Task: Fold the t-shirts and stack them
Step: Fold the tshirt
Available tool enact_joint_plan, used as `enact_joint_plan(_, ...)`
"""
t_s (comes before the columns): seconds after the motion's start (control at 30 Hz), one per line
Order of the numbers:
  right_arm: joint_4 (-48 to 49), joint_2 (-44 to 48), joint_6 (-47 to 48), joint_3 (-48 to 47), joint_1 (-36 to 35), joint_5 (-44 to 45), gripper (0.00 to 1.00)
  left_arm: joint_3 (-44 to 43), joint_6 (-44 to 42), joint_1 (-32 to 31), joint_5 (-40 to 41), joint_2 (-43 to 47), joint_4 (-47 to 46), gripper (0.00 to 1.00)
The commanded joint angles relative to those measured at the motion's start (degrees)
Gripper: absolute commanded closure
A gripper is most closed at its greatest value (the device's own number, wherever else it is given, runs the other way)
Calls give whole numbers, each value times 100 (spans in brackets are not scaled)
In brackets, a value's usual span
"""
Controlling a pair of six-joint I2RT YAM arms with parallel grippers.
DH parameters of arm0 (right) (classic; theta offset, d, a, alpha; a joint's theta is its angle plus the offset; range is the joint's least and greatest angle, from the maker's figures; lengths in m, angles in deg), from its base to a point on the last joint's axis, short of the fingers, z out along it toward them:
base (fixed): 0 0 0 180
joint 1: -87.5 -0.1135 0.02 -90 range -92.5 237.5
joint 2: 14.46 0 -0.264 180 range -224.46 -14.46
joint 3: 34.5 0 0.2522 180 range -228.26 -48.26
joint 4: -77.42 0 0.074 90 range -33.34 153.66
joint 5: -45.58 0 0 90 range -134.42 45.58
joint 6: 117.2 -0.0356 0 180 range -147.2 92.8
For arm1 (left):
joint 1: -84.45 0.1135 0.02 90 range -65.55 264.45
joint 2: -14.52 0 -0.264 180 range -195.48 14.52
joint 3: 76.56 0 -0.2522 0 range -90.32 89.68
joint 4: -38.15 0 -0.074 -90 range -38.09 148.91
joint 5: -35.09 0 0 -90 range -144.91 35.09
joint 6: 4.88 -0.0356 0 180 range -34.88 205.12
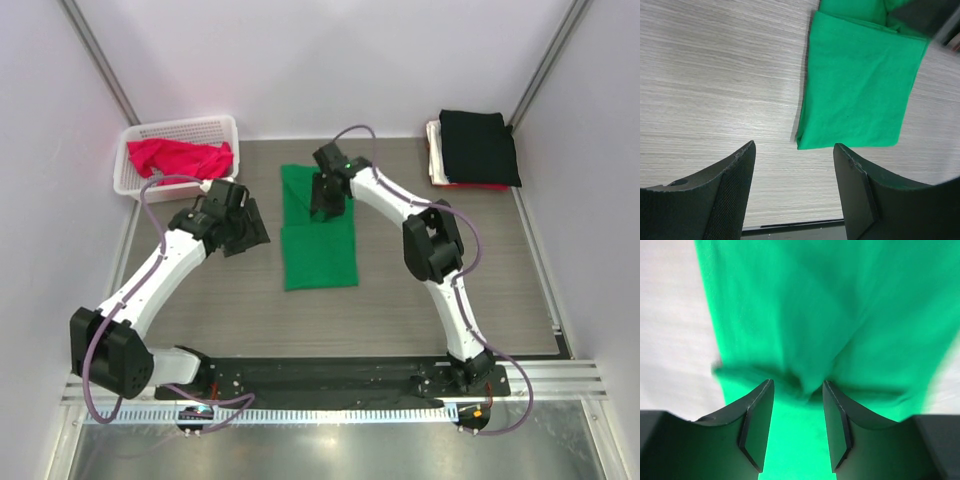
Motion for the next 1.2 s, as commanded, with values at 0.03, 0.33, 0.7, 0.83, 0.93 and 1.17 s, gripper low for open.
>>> enact_joint_plan(0.03,-781,-176,345,-1490,380,339,50,108,-113,1,-157,214,37,35)
enact_joint_plan(0.33,447,2265,171,1861,398,-26,42,792,88,-8,-1141,319,-902,34)
enact_joint_plan(0.7,2003,3875,-261,5486,372,-1039,36,2268,581,-140,-1695,82,-2422,35)
enact_joint_plan(0.83,2232,3788,-278,5768,372,-1092,40,2621,730,-149,-1783,12,-2827,36)
enact_joint_plan(0.93,2444,3665,-305,5908,372,-1215,42,2779,774,-166,-1819,-85,-3056,37)
enact_joint_plan(1.17,2672,3506,-358,6172,372,-1259,54,2955,853,-175,-1862,-436,-3451,44)
